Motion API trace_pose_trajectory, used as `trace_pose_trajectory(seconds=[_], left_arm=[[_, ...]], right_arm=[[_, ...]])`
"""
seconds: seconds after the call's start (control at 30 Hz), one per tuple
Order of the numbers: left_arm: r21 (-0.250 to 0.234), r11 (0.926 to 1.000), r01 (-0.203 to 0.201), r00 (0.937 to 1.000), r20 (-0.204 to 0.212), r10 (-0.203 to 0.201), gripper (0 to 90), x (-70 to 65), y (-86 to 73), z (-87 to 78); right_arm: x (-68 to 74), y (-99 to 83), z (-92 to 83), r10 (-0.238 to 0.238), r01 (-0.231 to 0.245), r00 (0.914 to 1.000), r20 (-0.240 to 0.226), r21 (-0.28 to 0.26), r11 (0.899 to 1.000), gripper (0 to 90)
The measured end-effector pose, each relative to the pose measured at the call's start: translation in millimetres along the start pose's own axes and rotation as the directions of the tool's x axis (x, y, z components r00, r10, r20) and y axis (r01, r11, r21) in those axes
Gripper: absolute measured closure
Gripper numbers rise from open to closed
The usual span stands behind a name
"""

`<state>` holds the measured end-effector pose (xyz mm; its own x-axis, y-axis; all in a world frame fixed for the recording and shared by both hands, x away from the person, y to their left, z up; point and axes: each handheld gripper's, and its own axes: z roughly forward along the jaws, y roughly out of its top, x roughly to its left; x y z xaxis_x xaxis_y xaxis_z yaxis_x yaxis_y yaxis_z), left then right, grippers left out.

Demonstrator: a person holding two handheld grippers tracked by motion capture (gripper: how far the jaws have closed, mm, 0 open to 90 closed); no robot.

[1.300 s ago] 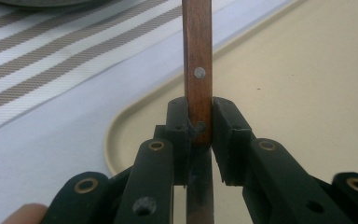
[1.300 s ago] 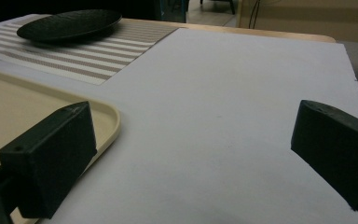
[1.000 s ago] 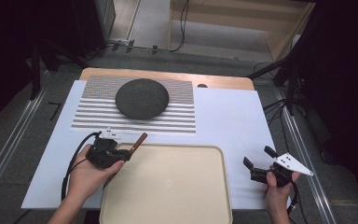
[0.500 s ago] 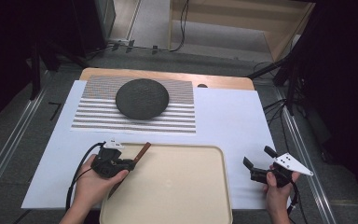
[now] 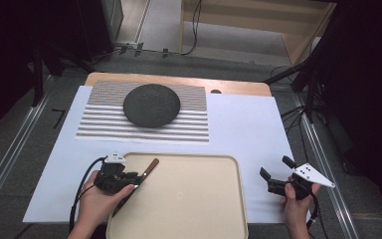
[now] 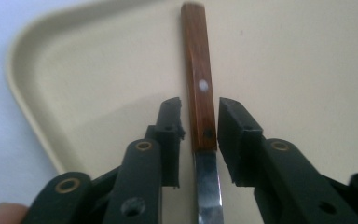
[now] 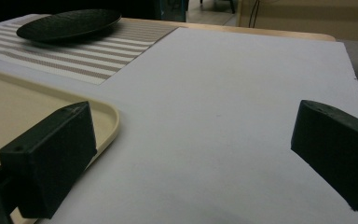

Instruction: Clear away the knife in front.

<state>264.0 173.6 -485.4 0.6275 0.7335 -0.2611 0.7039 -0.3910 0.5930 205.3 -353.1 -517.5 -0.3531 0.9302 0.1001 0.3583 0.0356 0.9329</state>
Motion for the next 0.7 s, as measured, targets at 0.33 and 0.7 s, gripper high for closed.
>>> trace_pose_trajectory(seconds=[0.33, 0.7], left_arm=[[-0.053, 0.983, -0.176, 0.9836, 0.031, 0.178, 90.0, -20.5, 10.4, 14.8], [-0.003, 0.9885, -0.151, 0.9878, -0.038, 0.151, 90.0, -9.7, 5.9, 20.2]], right_arm=[[0.0, 0.1, 0.2, -0.004, 0.004, 1.0, -0.001, 0.0, 1.0, 0.0], [0.3, -0.3, -0.4, 0.001, -0.001, 1.0, -0.004, 0.003, 1.0, 0.0]])
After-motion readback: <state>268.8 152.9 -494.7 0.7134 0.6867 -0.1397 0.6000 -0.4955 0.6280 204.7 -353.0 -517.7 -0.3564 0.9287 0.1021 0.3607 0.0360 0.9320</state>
